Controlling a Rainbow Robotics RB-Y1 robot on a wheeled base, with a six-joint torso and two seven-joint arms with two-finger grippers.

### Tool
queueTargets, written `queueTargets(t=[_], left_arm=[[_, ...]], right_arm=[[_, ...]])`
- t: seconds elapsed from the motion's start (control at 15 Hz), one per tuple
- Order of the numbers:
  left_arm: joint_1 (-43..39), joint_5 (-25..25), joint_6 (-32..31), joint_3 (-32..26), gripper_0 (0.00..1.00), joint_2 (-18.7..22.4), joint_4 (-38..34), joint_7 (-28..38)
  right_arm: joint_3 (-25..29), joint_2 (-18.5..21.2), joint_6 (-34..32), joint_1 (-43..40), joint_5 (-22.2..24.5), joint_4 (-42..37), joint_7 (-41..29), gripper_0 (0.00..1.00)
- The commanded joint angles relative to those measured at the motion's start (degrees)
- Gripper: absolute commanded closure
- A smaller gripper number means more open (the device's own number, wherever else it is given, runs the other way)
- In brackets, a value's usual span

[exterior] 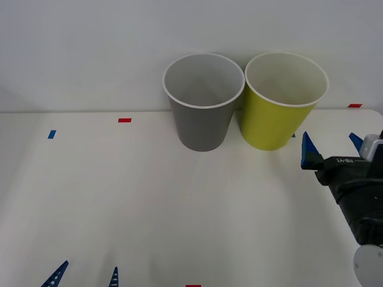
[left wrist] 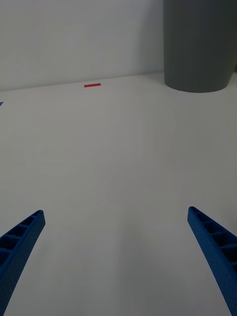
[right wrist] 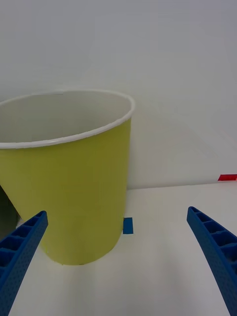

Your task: Put cans in the gray bin and PET bottles in the light green bin.

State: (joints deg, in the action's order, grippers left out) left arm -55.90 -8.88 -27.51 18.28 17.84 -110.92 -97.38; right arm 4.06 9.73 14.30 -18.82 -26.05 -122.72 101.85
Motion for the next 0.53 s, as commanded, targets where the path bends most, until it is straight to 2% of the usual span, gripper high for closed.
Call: queueTargets(t=[0.07,0.2,0.33,0.53], left_arm=[[0.00,0.00,0.00,0.00,0.00,0.00,0.00,0.00],[0.00,0.00,0.00,0.00,0.00,0.00,0.00,0.00],[0.00,0.00,0.00,0.00,0.00,0.00,0.00,0.00],[0.00,0.00,0.00,0.00,0.00,0.00,0.00,0.00]], right_arm=[[-5.11,5.56,-11.22,-0.69,1.80,7.67,-0.69,0.03],[-7.04,7.05,-16.76,-2.71,3.11,9.69,-1.21,0.03],[-8.27,6.88,-16.84,-4.20,2.41,9.69,-1.21,0.03],[-9.51,6.17,-18.25,-5.61,4.17,9.60,-0.95,0.03]])
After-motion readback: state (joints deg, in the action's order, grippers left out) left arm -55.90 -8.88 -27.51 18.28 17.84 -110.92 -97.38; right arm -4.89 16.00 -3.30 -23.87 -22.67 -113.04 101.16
